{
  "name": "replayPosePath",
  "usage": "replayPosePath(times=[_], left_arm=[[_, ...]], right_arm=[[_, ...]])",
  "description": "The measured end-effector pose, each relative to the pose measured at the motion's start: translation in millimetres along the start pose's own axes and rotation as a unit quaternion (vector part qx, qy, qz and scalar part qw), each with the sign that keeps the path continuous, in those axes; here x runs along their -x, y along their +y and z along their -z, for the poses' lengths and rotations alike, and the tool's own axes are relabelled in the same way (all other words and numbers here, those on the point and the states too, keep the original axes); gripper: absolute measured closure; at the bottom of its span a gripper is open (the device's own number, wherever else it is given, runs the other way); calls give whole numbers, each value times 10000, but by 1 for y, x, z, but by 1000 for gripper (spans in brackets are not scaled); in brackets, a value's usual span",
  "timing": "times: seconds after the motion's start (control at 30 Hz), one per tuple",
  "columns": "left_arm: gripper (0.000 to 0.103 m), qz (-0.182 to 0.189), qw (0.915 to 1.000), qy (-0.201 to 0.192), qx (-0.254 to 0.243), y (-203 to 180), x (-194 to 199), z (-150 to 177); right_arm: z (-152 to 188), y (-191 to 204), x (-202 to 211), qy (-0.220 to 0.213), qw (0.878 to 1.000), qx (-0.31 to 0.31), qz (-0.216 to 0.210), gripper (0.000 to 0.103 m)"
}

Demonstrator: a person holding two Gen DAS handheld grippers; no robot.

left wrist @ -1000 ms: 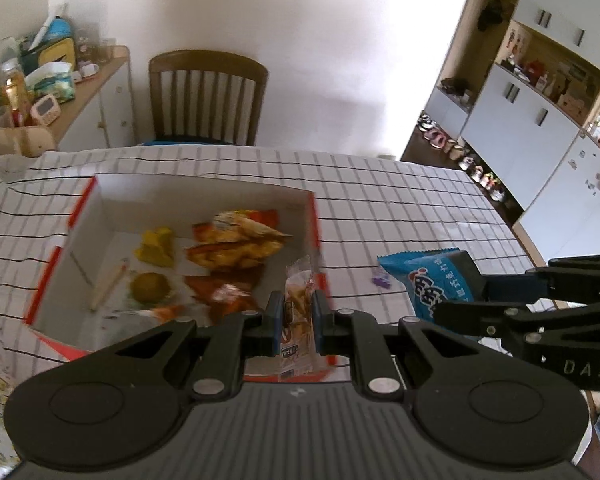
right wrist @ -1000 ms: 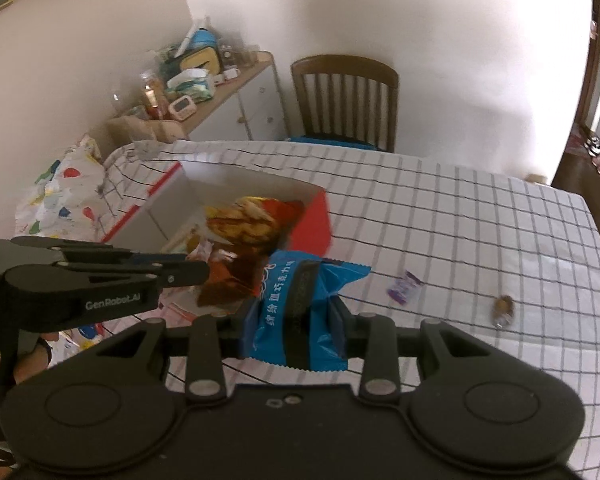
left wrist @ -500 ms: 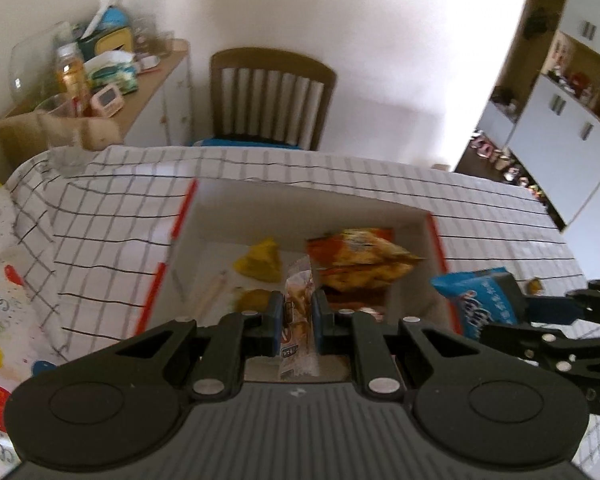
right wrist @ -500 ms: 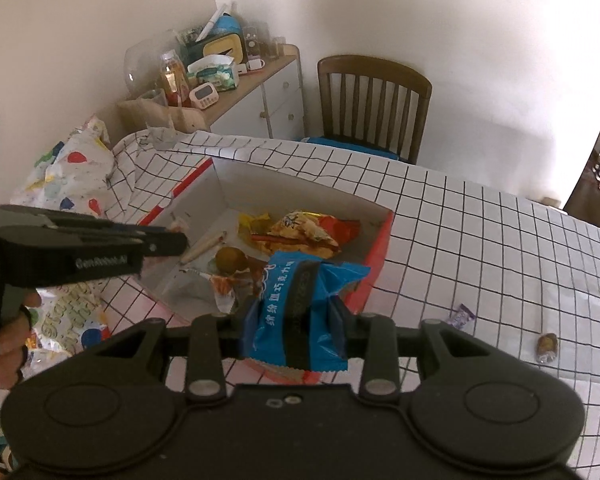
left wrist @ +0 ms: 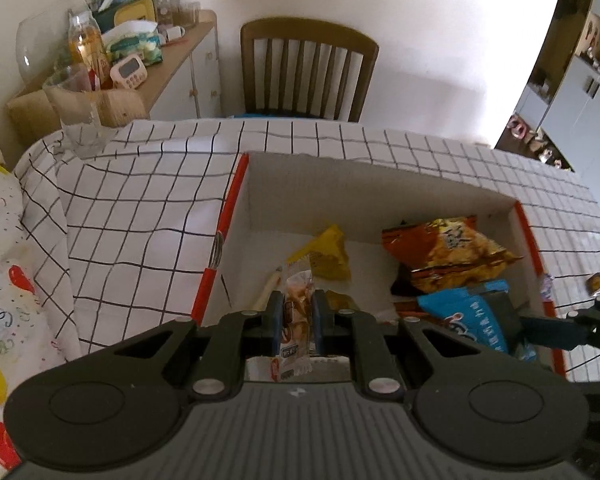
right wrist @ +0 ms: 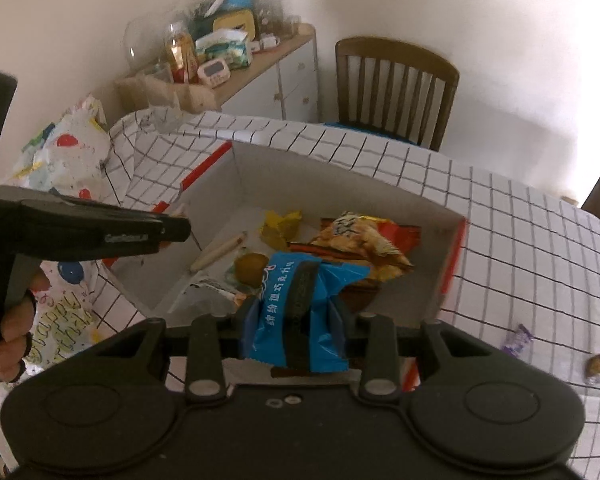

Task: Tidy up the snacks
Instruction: 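Lift the blue packet and stick snack and carry both over the red box, then open both tools to drop the blue packet and stick snack into the box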

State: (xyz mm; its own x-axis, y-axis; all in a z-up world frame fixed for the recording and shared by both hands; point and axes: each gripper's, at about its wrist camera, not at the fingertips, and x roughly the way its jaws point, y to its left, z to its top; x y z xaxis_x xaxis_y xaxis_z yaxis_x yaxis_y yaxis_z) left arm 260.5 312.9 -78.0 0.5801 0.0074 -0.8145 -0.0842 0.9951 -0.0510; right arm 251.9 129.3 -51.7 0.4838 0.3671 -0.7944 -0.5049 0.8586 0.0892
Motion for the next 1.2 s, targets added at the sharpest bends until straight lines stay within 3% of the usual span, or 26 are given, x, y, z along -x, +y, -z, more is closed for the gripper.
replayPosePath(times=[0.27, 0.67, 1.0, 1.2], left_arm=[[89, -18, 9996, 212, -161, -3, -29, -2], [88, 31, 9978, 592, -280, -14, -56, 8], [87, 124, 9965, 823, 74, -7, -57, 10], [75, 152, 9969, 766, 66, -11, -45, 12]], right_arm=[[1, 11, -30, 271, 9996, 37, -96, 68], [4, 14, -37, 469, 9988, -7, -134, 65], [8, 13, -33, 494, 9986, -129, -126, 60], [10, 10, -24, 433, 9988, -184, -146, 53]])
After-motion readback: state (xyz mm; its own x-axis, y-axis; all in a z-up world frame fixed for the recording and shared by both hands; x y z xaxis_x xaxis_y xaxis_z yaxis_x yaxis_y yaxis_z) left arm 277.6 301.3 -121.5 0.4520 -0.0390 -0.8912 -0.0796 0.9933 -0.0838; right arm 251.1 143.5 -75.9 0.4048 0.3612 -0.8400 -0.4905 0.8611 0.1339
